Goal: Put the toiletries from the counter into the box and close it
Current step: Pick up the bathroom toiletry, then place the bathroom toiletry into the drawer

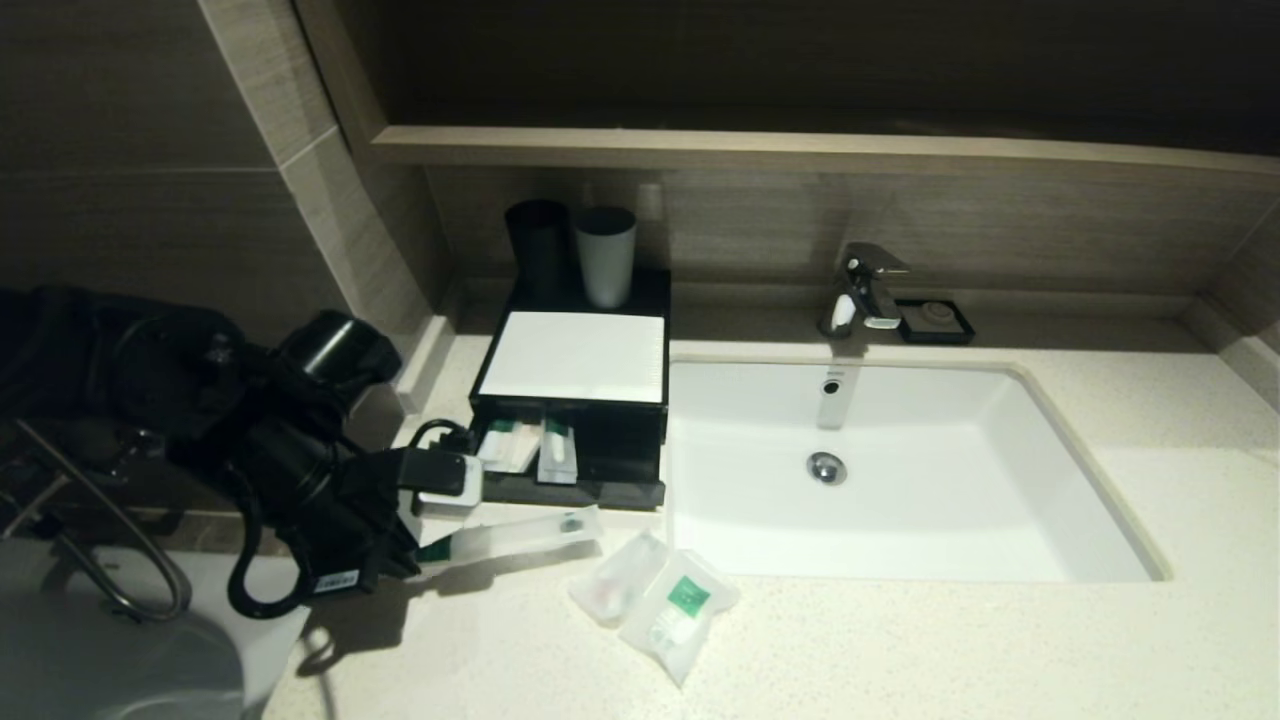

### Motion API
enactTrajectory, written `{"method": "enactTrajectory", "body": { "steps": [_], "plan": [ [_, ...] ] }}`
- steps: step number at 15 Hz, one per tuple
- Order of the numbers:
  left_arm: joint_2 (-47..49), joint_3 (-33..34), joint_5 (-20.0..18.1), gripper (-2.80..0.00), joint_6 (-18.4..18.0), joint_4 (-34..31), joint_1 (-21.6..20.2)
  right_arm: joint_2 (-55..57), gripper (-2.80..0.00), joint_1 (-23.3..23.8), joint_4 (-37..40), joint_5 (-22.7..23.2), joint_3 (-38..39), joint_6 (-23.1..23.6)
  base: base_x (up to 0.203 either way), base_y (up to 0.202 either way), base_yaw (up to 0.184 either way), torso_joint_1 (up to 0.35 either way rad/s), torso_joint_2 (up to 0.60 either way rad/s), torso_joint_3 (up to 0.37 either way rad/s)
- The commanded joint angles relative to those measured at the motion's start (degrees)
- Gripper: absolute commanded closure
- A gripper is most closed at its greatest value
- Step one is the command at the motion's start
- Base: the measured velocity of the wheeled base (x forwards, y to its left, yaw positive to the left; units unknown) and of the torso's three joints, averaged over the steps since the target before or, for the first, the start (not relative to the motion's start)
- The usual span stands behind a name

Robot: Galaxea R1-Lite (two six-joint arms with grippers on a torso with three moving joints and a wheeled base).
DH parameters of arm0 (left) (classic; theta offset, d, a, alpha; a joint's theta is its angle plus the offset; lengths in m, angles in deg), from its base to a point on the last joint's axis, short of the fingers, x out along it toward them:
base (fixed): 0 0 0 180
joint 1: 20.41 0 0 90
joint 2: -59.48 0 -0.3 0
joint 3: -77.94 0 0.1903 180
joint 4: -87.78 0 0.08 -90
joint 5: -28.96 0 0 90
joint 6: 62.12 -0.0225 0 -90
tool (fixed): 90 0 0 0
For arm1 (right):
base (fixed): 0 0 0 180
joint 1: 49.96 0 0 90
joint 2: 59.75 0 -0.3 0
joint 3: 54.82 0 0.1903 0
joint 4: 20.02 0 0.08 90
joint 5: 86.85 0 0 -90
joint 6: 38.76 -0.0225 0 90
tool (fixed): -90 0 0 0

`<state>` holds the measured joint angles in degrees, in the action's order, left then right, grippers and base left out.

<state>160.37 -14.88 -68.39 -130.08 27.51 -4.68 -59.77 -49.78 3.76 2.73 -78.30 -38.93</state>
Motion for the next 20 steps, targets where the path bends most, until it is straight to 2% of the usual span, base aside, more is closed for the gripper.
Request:
{"method": "enactTrajectory", "body": {
  "steps": [1, 4, 8, 9, 10, 11, 13, 16, 18, 20],
  "plan": [
    [-3.1, -2.0, -0.03, 0.0, -0.33, -4.22, 0.0, 0.02, 0.0, -0.01, 0.02, -0.02, -0.02, 0.0, 0.0, 0.0, 0.0, 0.0, 0.0, 0.0],
    [-3.84, -9.23, 0.11, 0.0, 0.67, -14.43, -0.05, 0.02, 0.0, -0.01, 0.02, -0.02, 0.02, 0.0, 0.0, 0.0, 0.0, 0.0, 0.0, 0.0],
    [-1.8, -24.28, -0.37, 0.0, 3.61, -37.4, -0.51, 0.02, 0.0, -0.01, 0.02, -0.02, 0.02, 0.0, 0.0, 0.0, 0.0, 0.0, 0.0, 0.0],
    [-0.46, -28.0, -0.59, 0.0, 5.62, -42.08, -0.56, 0.02, 0.0, -0.01, 0.02, -0.02, -0.05, 0.0, 0.0, 0.0, 0.0, 0.0, 0.0, 0.0],
    [1.5, -31.28, -0.75, 0.0, 10.43, -45.56, -0.56, 0.02, 0.0, -0.01, 0.02, -0.02, 0.02, 0.0, 0.0, 0.0, 0.0, 0.0, 0.0, 0.0],
    [3.25, -33.73, -0.8, 0.0, 16.88, -48.15, -0.42, 0.02, 0.0, -0.01, 0.02, -0.02, 0.02, 0.0, 0.0, 0.0, 0.0, 0.0, 0.0, 0.0],
    [5.86, -37.93, -0.82, 0.0, 28.83, -50.31, 0.52, 0.02, 0.0, -0.01, 0.02, -0.02, 0.02, 0.0, 0.0, 0.0, 0.0, 0.0, 0.0, 0.0],
    [6.66, -39.55, -0.69, 0.0, 40.73, -50.75, 1.91, 0.02, 0.0, -0.01, 0.02, -0.02, 0.02, 0.0, 0.0, 0.0, 0.0, 0.0, 0.0, 0.0],
    [7.34, -41.56, -0.27, 0.0, 47.2, -50.76, 3.14, 0.02, 0.0, -0.01, 0.02, -0.02, 0.02, 0.0, 0.0, 0.0, 0.0, 0.0, 0.0, 0.0],
    [7.66, -42.17, 0.34, 0.0, 51.72, -50.76, 4.44, 0.02, 0.0, -0.01, 0.02, -0.02, 0.02, 0.0, 0.0, 0.0, 0.0, 0.0, 0.0, 0.0]
  ]
}}
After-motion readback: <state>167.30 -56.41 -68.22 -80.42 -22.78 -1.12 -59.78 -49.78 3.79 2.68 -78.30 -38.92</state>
